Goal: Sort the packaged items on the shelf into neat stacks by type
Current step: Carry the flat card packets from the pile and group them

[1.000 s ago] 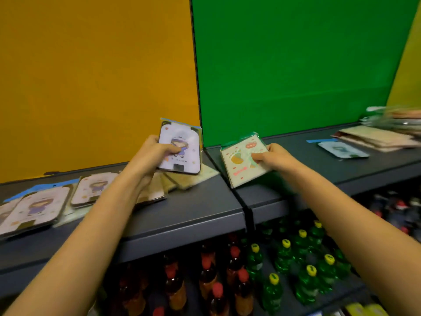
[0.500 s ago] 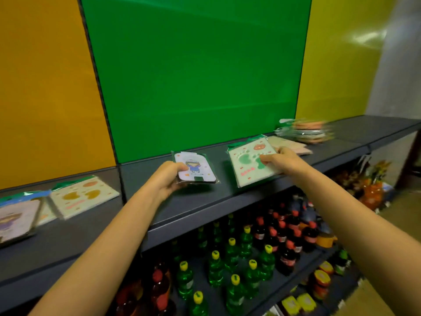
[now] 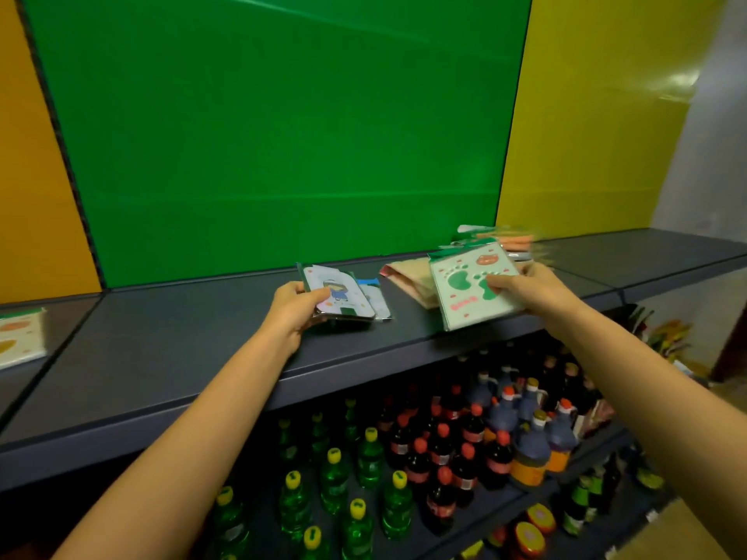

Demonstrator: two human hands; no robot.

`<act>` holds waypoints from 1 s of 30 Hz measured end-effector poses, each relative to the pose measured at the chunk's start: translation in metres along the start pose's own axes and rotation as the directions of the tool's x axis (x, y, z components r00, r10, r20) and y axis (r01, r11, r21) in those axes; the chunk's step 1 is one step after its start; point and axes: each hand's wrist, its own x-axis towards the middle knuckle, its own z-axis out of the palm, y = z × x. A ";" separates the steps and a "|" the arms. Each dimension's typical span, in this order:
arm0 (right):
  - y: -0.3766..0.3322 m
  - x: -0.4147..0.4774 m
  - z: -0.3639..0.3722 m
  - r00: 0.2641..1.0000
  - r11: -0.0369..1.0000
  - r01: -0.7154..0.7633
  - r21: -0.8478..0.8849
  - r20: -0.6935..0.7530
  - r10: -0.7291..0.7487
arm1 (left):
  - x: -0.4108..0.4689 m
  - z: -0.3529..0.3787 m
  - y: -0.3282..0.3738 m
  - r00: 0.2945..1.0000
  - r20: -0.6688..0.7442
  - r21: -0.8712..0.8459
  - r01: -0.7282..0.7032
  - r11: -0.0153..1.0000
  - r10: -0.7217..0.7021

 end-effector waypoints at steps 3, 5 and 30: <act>0.002 0.016 -0.006 1.000 1.000 0.001 0.000 0.004 -0.001 | 0.010 0.016 0.001 1.000 -0.019 0.045 -0.013 0.999 0.014; 0.003 0.029 -0.004 1.000 1.000 0.002 0.015 0.001 -0.002 | 0.020 0.025 -0.002 0.999 -0.042 0.104 -0.003 0.995 0.007; -0.063 0.047 0.221 0.724 0.970 0.241 -0.017 0.670 -0.168 | 0.017 -0.119 0.031 0.843 -0.293 0.946 0.187 0.266 0.452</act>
